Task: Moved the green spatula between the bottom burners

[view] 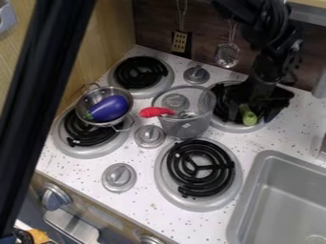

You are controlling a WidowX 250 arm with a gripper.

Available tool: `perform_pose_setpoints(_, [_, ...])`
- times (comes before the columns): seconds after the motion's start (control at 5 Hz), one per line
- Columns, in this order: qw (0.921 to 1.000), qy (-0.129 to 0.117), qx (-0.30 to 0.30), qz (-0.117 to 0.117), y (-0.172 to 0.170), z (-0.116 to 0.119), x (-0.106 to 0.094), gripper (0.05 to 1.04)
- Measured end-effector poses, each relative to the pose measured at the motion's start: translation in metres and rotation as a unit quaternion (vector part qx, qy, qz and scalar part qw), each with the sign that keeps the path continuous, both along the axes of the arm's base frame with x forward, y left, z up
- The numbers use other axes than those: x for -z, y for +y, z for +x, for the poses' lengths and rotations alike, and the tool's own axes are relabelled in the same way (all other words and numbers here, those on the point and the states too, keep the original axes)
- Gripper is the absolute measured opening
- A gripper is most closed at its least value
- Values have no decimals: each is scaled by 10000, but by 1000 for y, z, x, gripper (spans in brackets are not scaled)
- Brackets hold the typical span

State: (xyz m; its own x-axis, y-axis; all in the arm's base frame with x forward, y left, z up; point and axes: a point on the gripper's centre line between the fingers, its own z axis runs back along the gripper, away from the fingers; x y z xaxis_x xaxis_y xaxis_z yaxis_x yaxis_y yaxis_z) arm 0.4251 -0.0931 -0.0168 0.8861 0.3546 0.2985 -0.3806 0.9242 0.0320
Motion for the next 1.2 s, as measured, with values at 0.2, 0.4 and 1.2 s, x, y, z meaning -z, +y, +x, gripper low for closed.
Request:
perform_pose_setpoints(0.2, [10000, 3, -15, -82, 3, 3, 5, 1000])
perform_pose_setpoints(0.4, [9999, 131, -71, -32, 4, 2, 8, 930])
perform_pose_setpoints(1.2, [9994, 288, -170, 73, 5, -15, 4, 415])
